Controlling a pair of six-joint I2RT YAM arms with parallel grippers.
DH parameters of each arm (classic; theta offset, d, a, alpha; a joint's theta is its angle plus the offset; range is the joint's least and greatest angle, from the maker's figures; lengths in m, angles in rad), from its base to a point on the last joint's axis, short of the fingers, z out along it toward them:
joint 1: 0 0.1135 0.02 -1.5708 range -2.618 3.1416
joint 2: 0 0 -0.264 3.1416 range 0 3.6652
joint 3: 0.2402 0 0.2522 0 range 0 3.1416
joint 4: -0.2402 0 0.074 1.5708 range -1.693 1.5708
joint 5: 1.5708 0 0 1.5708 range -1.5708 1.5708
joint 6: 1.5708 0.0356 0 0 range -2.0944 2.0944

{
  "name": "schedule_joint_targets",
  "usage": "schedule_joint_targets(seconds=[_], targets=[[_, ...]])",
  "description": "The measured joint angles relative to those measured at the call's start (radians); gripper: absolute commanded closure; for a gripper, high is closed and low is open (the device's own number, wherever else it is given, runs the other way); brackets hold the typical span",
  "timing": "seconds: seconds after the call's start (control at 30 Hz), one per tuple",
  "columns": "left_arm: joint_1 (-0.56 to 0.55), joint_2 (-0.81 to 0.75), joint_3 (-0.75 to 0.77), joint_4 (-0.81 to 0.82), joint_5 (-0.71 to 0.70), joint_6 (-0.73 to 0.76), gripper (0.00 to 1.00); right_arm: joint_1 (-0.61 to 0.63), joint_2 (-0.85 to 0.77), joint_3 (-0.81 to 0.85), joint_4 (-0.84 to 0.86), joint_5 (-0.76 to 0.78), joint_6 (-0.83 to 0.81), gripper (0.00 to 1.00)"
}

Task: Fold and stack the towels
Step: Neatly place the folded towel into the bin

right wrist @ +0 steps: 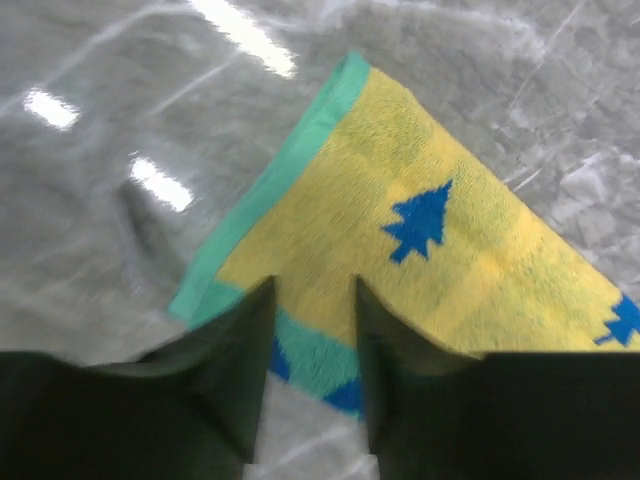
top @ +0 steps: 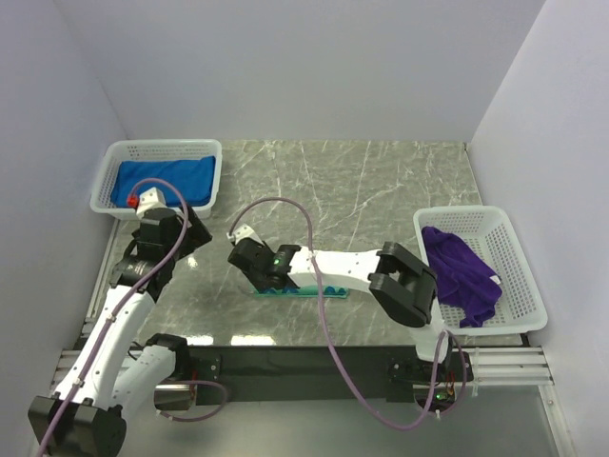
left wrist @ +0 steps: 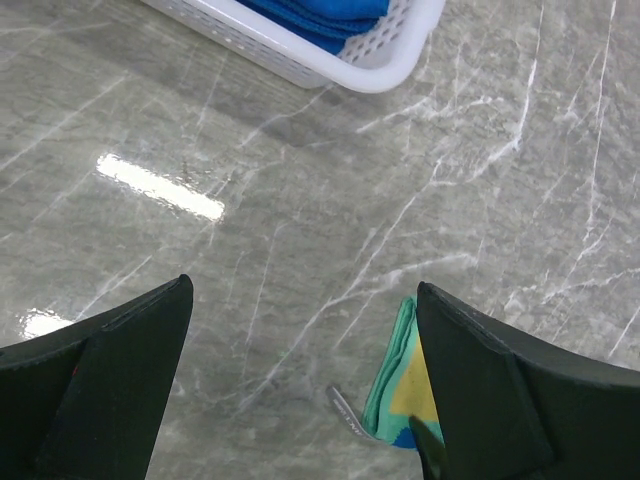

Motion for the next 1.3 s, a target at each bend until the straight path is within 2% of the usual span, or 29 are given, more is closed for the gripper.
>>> schedule_joint_targets(seconds=[0.17, 0.33, 0.67, 1.1, 1.23, 1.3], targets=[[0.033, -0.018, -0.002, 0.000, 0.013, 0.000, 0.01, 0.046, -0.032, 0.042, -0.043, -0.024, 0.008, 0.29], [0.052, -0.030, -0.002, 0.000, 0.014, 0.000, 0.00, 0.080, -0.005, 0.089, -0.079, -0.058, 0.010, 0.27], [0.092, -0.032, -0.003, 0.001, 0.049, 0.000, 0.00, 0.085, 0.094, 0.145, -0.105, -0.063, 0.002, 0.36], [0.105, -0.032, -0.003, 0.005, 0.076, 0.000, 0.01, 0.085, 0.134, 0.145, -0.096, -0.057, -0.005, 0.42], [0.106, -0.032, -0.005, 0.009, 0.087, 0.001, 0.01, 0.085, 0.134, 0.129, -0.065, -0.054, 0.006, 0.57], [0.106, -0.031, -0.013, 0.018, 0.100, 0.003, 0.01, 0.085, 0.133, 0.118, -0.043, -0.047, 0.010, 0.69]])
